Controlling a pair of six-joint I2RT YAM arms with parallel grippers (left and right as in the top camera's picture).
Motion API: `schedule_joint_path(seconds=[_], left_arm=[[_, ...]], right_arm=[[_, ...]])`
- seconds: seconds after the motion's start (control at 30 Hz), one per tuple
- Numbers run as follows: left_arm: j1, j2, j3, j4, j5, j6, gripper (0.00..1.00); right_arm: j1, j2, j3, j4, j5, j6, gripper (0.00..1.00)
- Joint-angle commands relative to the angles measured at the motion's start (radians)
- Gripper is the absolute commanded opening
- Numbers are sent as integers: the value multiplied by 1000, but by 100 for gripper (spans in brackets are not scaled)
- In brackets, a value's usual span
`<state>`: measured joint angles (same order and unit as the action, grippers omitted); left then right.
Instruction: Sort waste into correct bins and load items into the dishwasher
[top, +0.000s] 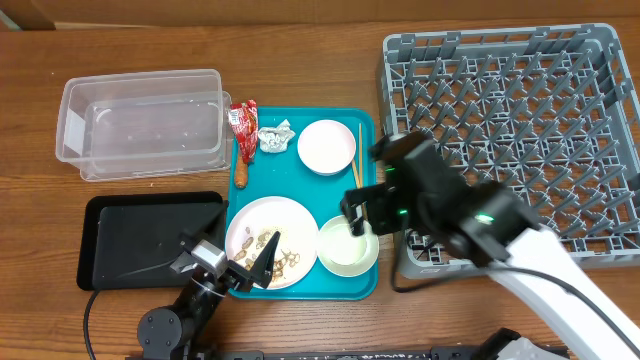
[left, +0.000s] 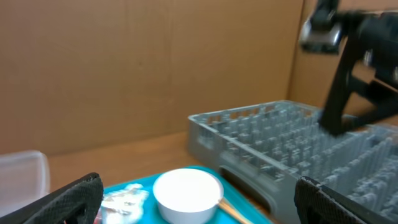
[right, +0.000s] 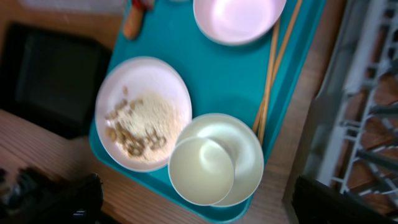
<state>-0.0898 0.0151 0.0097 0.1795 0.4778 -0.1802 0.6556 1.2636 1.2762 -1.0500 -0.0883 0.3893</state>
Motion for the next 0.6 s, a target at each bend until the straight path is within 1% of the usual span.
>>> schedule_joint_path(seconds=[0.0,0.03,0.1,0.13,0.17,0.23,0.3,0.37,0.43,0.5,0.57], left_arm=[[5,-2,67,-8,42,-165,100],[5,10,103,-36,48,-163,100],[5,57,215,-148,47,-132,100],[5,111,309,-247,45,-90,100],[5,142,350,-294,40,-77,100],[4,262,485,-452,40,-70,100],[4,389,599,-601,87,-71,100],[3,531,700,-736,182,-71,100],[3,649,765,-808,278,-71,100],[3,751,796,-828,332,-71,100],[3,842,799,-828,387,-142,100]], right_arm=[[-73,-80,34,-8,16,9,100],[-99,-95,34,-11,16,9,100],[-154,-118,34,-15,10,9,100],[-188,-125,34,-14,-14,9,100],[-204,-126,34,-13,-32,9,100],[-237,-122,34,-11,-75,9,100],[-252,-116,34,-13,-98,9,100],[-253,-111,34,-17,-101,9,100],[-253,-108,34,-23,-101,9,100],[-253,-108,34,-28,-100,9,100],[-253,-108,34,-29,-100,9,100]])
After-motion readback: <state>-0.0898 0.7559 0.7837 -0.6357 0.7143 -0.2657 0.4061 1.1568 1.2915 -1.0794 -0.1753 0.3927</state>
